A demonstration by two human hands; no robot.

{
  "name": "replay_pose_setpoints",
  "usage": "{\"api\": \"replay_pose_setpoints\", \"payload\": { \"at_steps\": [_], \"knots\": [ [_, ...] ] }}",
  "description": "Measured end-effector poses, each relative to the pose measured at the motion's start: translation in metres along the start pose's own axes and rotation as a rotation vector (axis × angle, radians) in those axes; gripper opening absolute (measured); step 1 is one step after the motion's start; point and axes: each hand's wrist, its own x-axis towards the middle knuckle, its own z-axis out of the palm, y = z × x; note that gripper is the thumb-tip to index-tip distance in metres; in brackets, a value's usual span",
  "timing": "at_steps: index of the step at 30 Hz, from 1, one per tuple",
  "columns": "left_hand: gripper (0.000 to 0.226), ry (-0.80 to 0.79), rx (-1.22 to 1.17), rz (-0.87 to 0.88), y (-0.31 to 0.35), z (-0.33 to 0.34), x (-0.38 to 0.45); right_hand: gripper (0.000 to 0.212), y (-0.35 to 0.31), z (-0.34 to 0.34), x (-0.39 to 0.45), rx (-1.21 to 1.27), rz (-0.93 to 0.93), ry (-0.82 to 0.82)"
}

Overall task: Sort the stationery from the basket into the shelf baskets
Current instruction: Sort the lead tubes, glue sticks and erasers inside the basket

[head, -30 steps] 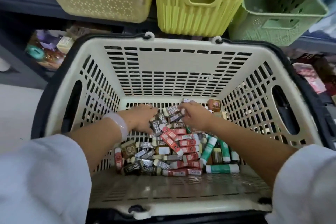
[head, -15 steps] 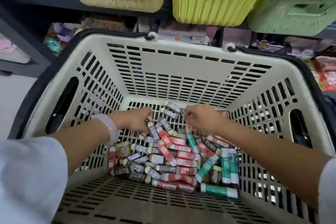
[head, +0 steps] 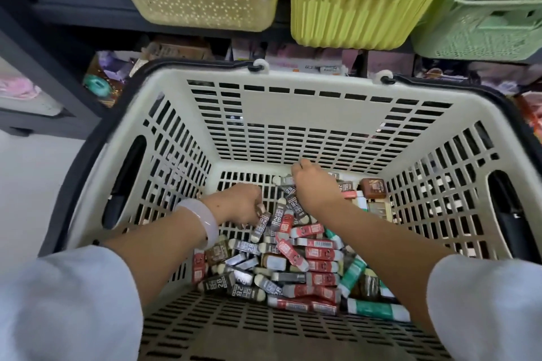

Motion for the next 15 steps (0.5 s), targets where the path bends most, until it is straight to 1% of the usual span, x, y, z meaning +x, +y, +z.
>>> {"api": "replay_pose_setpoints", "payload": {
  "at_steps": [2, 3, 4, 6, 8, 10, 12, 14, 15],
  "knots": [
    [0.024, 0.011, -0.092, -0.031, 0.003, -0.016, -0.009, 0.029, -0.005, -0.007, 0.002, 0.107, 0.024, -0.008],
    [0.02, 0.043, -0.161, -0.048, 0.003, -0.027, -0.016, 0.02, -0.01, -0.012, 0.005, 0.214, 0.043, -0.03],
    [0.016, 0.09, -0.239, -0.064, 0.001, -0.037, -0.024, 0.017, -0.016, -0.017, 0.009, 0.328, 0.066, -0.065],
    [0.01, 0.2, -0.399, -0.097, -0.005, -0.052, -0.037, 0.018, -0.031, -0.02, 0.019, 0.507, 0.118, -0.121],
    [0.011, 0.326, -0.524, -0.145, -0.014, -0.056, -0.043, 0.016, -0.049, -0.018, 0.027, 0.588, 0.151, -0.114],
    [0.011, 0.421, -0.609, -0.195, -0.022, -0.055, -0.044, 0.024, -0.065, -0.009, 0.033, 0.627, 0.169, -0.087],
    [0.009, 0.466, -0.599, -0.26, -0.027, -0.053, -0.038, 0.026, -0.081, 0.003, 0.039, 0.63, 0.175, -0.061],
    [0.01, 0.472, -0.516, -0.317, -0.033, -0.05, -0.03, 0.019, -0.095, 0.014, 0.042, 0.664, 0.194, -0.048],
    [0.007, 0.471, -0.487, -0.326, -0.034, -0.05, -0.026, 0.014, -0.099, 0.018, 0.044, 0.688, 0.192, -0.054]
  ]
}}
